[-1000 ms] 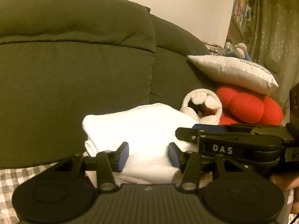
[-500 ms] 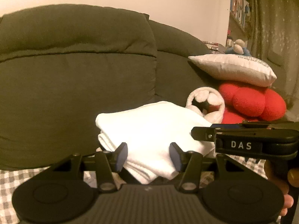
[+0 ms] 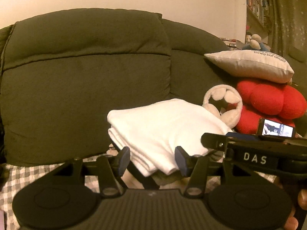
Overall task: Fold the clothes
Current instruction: 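Lower the white cloth onto the stack of folded clothes with the left gripper, then open the left gripper and release the white cloth on the stack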
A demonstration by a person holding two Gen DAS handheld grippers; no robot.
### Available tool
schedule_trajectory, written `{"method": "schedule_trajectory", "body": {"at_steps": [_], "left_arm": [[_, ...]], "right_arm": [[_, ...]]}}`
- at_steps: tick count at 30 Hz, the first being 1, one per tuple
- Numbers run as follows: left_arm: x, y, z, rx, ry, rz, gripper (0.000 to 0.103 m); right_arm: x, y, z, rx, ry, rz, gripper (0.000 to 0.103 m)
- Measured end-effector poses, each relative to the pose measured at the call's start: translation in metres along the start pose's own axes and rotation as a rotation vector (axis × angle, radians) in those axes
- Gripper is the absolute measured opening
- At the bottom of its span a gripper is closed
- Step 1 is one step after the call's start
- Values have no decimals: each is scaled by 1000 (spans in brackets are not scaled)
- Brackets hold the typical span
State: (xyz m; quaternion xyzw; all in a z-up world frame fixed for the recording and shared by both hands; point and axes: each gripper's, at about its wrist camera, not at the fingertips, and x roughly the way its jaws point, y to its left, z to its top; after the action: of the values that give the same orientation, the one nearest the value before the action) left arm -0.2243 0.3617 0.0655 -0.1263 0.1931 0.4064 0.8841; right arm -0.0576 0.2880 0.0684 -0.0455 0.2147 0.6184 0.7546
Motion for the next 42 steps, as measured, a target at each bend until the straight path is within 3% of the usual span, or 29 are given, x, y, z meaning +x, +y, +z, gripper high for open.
{"method": "schedule_trajectory", "body": {"at_steps": [6, 9, 12, 27, 33, 42], "left_arm": [[-5, -4, -8, -3, 18, 15, 54], [-9, -6, -14, -18, 26, 18, 54], [-9, -8, -24, -46, 53, 30, 54], [-15, -21, -56, -142, 120, 153, 55], [-6, -29, -64, -170, 162, 190, 55], [-3, -46, -76, -185, 165, 244, 54]], "right_arm": [[-10, 0, -11, 20, -25, -37, 56], [-17, -6, -19, 88, -37, -71, 56], [-26, -12, -29, 183, -43, -22, 56], [-34, 5, -42, 25, 11, -11, 66], [-37, 1, -41, 45, 9, -3, 69], [-40, 4, -38, 18, 11, 23, 76]]}}
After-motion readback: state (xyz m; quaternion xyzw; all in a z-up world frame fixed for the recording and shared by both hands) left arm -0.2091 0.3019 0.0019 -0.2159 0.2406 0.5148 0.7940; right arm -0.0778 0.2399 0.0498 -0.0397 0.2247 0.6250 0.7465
